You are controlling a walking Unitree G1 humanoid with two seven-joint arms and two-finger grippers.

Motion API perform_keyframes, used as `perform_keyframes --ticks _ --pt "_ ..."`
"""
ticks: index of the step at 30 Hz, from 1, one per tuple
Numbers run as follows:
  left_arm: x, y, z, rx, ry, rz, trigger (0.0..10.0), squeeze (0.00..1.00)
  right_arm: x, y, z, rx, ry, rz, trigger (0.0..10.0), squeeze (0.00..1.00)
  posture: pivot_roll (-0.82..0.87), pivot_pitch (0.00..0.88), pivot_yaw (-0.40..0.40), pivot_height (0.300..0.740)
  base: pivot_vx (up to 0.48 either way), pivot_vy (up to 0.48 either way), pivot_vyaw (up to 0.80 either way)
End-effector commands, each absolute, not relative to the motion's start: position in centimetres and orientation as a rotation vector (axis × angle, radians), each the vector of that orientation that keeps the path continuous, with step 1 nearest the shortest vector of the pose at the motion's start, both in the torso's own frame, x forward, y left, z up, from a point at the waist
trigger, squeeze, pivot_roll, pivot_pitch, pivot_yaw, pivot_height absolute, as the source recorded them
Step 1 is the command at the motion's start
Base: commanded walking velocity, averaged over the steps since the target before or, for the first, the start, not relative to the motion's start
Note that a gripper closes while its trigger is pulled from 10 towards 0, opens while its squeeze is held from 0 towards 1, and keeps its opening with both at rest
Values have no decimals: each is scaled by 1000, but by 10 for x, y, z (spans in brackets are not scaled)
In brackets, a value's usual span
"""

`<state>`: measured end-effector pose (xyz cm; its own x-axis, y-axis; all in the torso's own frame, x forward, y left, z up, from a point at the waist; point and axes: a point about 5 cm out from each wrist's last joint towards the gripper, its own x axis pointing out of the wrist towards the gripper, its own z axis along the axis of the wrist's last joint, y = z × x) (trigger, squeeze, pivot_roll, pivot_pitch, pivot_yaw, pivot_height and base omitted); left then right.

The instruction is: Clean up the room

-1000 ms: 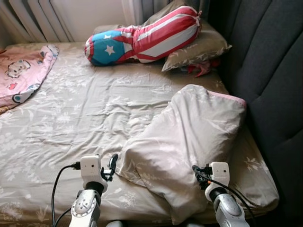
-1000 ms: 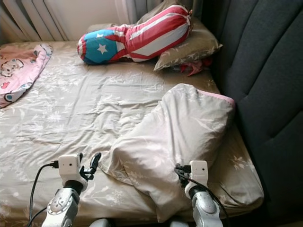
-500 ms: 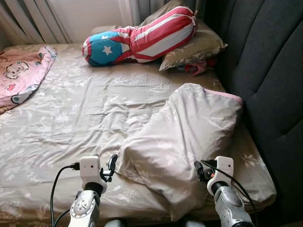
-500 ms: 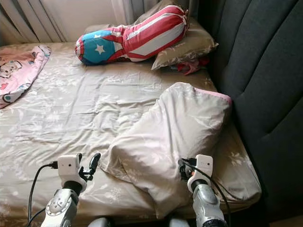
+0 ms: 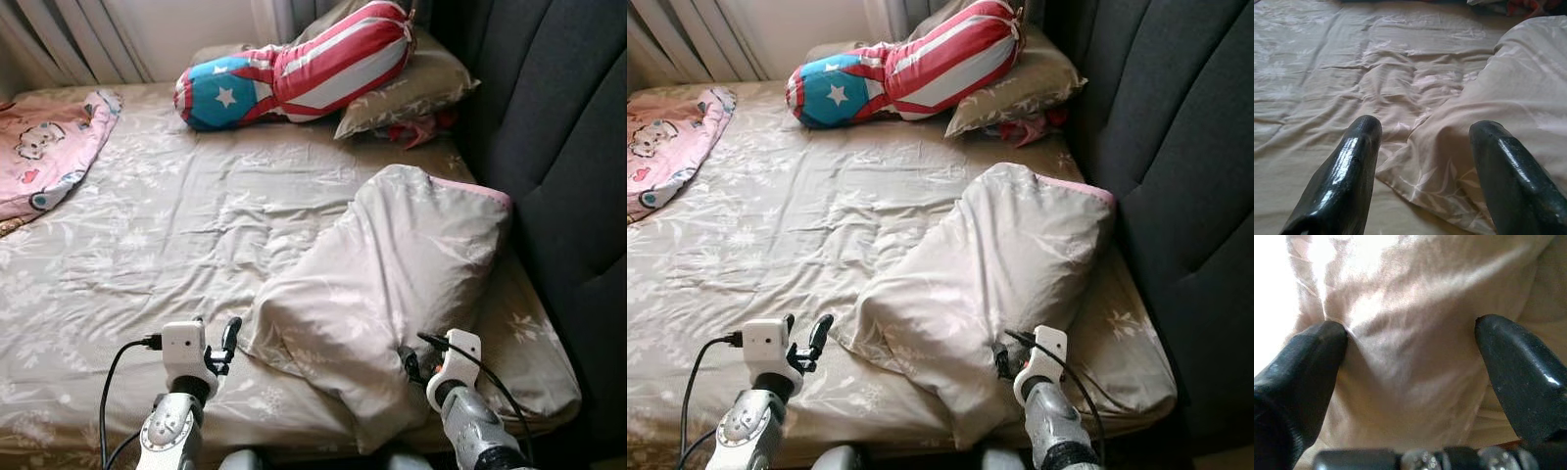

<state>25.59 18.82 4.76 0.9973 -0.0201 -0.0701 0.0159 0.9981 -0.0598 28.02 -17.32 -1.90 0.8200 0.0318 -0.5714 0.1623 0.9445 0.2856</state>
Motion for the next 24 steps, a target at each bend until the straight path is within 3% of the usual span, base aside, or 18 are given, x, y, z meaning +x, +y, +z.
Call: perform_keyframes --ticks 1,11,24 --pt "252 192 47 -50 83 -23 10000 0 279 -168 -21 359 636 -56 10000 0 -133 157 59 662 0 0 0" --pt "246 197 57 -22 77 -40 10000 0 286 -158 -17 390 630 -14 10000 0 -89 181 93 662 0 0 0" --pt "238 201 63 0 95 -62 10000 0 261 -140 -39 365 797 76 10000 0 -55 210 125 662 0 0 0"
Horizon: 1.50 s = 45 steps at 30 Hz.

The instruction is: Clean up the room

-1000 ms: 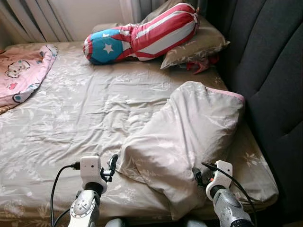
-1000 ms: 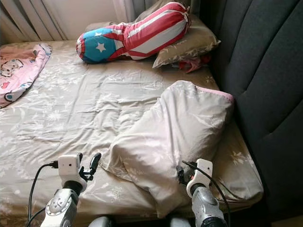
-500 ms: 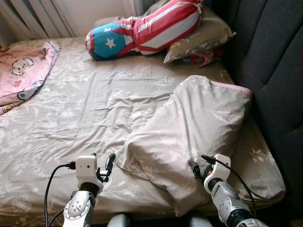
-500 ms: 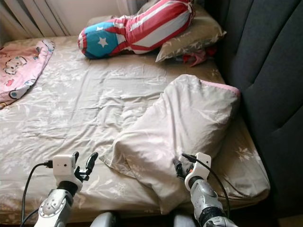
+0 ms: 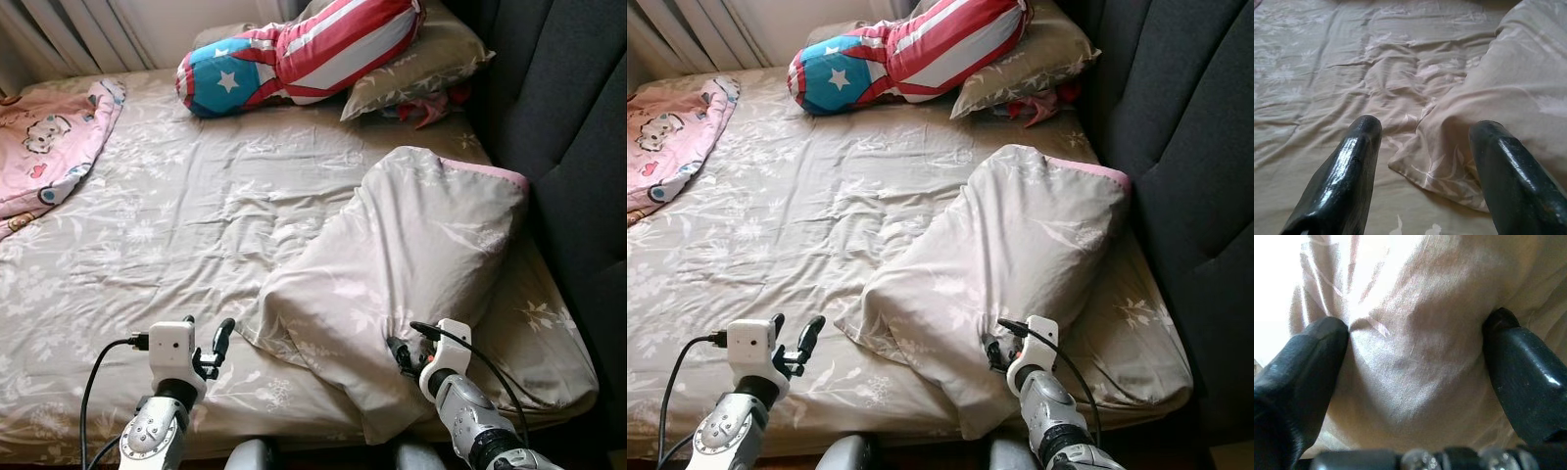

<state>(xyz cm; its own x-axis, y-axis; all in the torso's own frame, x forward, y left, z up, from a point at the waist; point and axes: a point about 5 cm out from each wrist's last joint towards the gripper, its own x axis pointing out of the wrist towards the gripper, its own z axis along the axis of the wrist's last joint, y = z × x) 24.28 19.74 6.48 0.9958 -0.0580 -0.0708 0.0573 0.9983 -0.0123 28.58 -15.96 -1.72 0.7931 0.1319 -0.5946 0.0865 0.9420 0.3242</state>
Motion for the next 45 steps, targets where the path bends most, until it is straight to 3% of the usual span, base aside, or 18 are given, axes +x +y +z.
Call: perform_keyframes --ticks 1,3,4,5,6,7,31,45 --pt "238 201 63 0 95 -62 10000 0 261 -140 -39 365 797 76 10000 0 -55 210 125 662 0 0 0" --pt "237 202 63 5 100 -63 10000 0 261 -140 -40 366 799 74 10000 0 -51 215 130 662 0 0 0" --pt "236 203 64 7 103 -62 10000 0 260 -140 -40 362 797 70 4745 0 -48 219 133 662 0 0 0" --pt "236 203 64 7 106 -62 10000 0 260 -140 -40 361 797 66 667 0 -48 221 134 662 0 0 0" --pt "235 203 64 8 108 -62 10000 0 260 -141 -41 361 797 63 667 0 -48 221 134 662 0 0 0" --pt "235 203 64 8 110 -63 10000 0 260 -141 -41 360 797 63 0 0 -47 221 135 662 0 0 0" --pt "234 196 61 -3 135 -65 10000 0 252 -140 -46 321 802 60 0 0 -60 222 120 662 0 0 0" --pt "242 189 58 -19 132 -62 10000 0 255 -154 -44 297 775 -5 0 0 -89 194 102 662 0 0 0"
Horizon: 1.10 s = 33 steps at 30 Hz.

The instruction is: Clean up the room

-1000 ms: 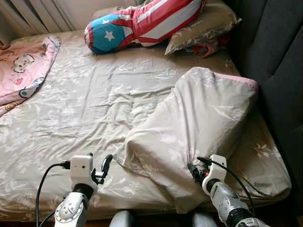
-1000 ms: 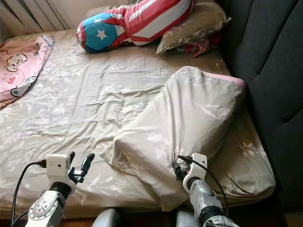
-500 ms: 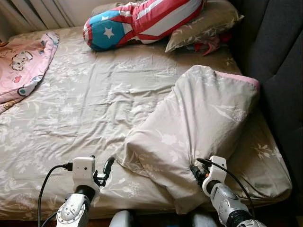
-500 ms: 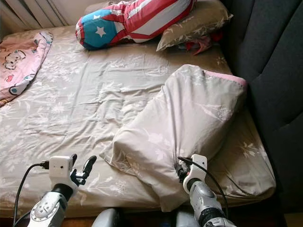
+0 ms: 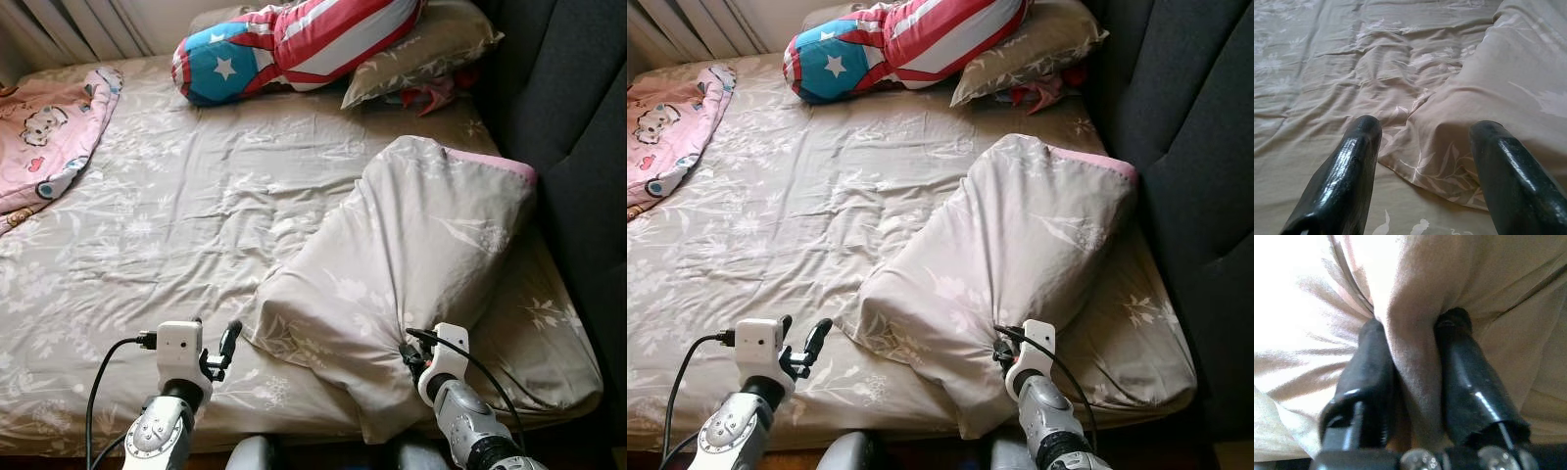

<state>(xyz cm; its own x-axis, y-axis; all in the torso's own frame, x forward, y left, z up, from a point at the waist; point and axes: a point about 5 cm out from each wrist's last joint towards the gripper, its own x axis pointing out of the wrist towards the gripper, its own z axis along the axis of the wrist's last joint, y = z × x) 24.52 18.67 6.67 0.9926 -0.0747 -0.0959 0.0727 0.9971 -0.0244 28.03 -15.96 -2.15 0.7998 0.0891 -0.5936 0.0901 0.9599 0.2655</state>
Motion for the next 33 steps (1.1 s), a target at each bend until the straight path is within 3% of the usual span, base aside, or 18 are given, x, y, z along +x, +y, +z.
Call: perform_keyframes --ticks 1,9,15,19,20,24,26,27,28,30,33 --pt "243 188 58 -20 132 -62 10000 0 255 -155 -44 295 772 -9 0 0 -93 190 100 662 0 0 0" --pt "252 181 54 -37 129 -64 10000 0 260 -176 -38 268 729 -102 0 0 -133 168 82 662 0 0 0" --pt "254 178 51 -48 129 -58 10000 0 263 -202 -31 153 698 -189 0 0 -148 159 75 662 0 0 0" --pt "256 178 48 -54 129 -57 10000 0 273 -260 -4 106 557 -397 0 0 -184 152 65 662 0 0 0" --pt "258 176 47 -56 129 -59 10000 0 273 -288 10 69 508 -496 0 0 -201 149 61 662 0 0 0" --pt "259 175 46 -59 129 -63 10000 0 261 -341 35 -22 451 -703 0 0 -213 147 57 662 0 0 0" --pt "260 175 45 -60 129 -63 10000 0 259 -350 40 -36 438 -743 0 0 -213 147 57 662 0 0 0" --pt "260 174 45 -62 129 -66 10000 0 247 -377 56 -108 399 -861 0 0 -223 148 54 662 0 0 0" --pt "260 174 45 -62 129 -66 10000 0 247 -377 56 -108 399 -861 0 0 -223 148 54 662 0 0 0" --pt "261 173 43 -65 129 -68 10000 0 235 -401 72 -169 359 -968 0 0 -228 149 53 662 0 0 0" --pt "260 173 42 -65 131 -69 10000 0 231 -407 76 -191 360 -979 0 0 -230 149 53 662 0 0 0"
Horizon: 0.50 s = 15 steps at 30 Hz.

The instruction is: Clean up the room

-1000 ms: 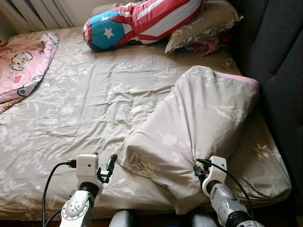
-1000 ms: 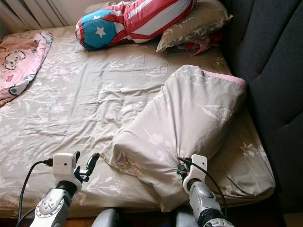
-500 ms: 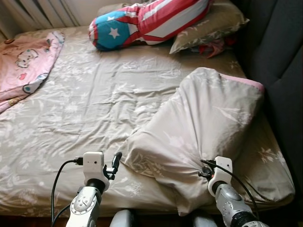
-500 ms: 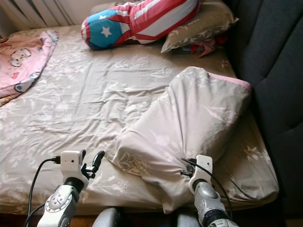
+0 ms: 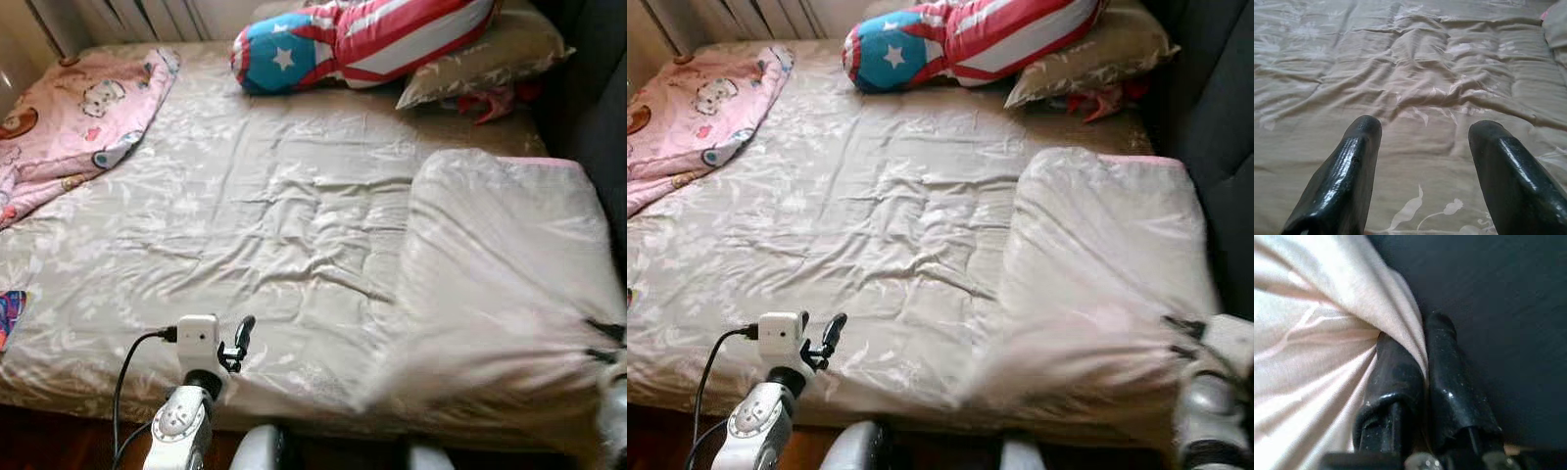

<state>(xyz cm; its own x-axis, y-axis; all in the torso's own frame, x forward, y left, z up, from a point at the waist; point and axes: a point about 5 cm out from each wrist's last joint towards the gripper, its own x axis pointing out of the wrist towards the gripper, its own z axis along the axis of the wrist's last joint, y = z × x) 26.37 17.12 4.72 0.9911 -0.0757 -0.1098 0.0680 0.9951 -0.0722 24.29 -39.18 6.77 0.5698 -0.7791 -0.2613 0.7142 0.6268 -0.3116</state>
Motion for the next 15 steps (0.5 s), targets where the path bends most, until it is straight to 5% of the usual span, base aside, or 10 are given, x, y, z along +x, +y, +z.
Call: perform_keyframes --ticks 1,2,11,13,15 --pt "260 173 41 -65 132 -69 10000 0 231 -407 76 -201 359 -983 4196 0 -229 149 53 662 0 0 0" --pt "260 173 41 -64 134 -68 10000 0 230 -406 74 -223 372 -979 9765 0 -228 149 52 662 0 0 0" --pt "258 175 35 -63 146 -61 10000 0 243 -383 67 -250 329 -893 10000 0 -218 145 55 662 0 0 0" --pt "258 176 33 -61 148 -58 10000 0 246 -382 70 -284 305 -883 10000 1000 -210 142 57 662 0 0 0" --pt "258 176 32 -61 150 -54 10000 0 249 -382 74 -289 281 -885 10000 1000 -208 141 56 662 0 0 0"
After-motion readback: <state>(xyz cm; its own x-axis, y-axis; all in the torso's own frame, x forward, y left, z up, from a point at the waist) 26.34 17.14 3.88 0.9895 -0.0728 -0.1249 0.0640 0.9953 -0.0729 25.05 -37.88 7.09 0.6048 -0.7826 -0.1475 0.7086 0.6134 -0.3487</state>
